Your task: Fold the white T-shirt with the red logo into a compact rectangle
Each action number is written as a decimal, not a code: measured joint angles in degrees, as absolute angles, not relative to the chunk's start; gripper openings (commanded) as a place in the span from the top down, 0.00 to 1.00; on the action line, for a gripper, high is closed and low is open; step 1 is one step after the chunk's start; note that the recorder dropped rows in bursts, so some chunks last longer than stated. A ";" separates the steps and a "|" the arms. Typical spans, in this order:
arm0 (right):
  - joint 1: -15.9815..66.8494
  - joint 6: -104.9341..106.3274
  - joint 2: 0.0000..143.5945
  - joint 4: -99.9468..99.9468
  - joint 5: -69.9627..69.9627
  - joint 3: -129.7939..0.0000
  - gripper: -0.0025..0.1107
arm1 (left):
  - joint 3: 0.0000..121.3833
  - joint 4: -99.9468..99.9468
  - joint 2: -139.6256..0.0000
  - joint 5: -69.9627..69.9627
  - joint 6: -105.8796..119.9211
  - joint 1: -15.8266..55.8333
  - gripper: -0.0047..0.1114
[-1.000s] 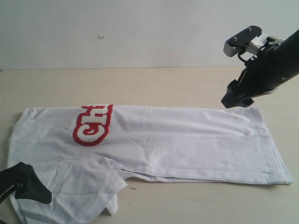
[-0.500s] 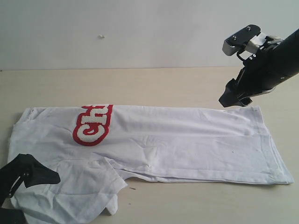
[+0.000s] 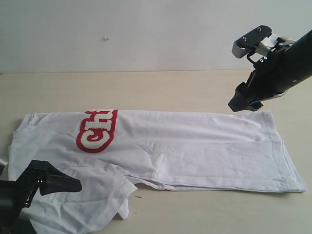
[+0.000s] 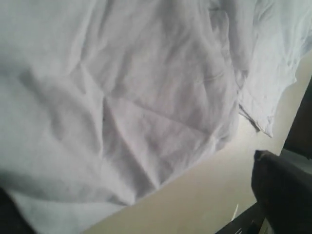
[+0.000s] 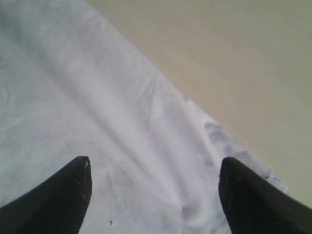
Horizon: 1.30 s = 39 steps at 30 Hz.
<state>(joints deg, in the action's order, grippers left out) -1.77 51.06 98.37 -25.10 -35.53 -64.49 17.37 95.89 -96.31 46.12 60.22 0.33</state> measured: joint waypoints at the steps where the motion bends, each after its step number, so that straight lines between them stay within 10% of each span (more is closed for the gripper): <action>1: -1.77 51.06 98.37 -25.10 -35.53 -64.49 0.36 | 17.37 96.63 -96.94 46.89 61.38 0.33 0.17; 11: -1.77 51.17 98.37 -25.80 -35.25 -64.49 0.36 | 17.17 99.45 -99.25 41.48 67.90 0.52 0.96; 23: -1.77 53.38 98.37 -26.28 -36.29 -64.49 0.41 | 18.16 99.57 -99.34 52.01 63.80 0.52 0.96; 39: 0.75 61.97 104.19 -26.77 -41.96 -64.49 0.92 | 32.79 99.45 -99.47 58.37 48.17 -4.04 0.96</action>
<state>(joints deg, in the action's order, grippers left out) 0.75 61.97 104.19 -26.77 -41.96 -64.49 32.79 99.45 -99.47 58.37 48.17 -4.04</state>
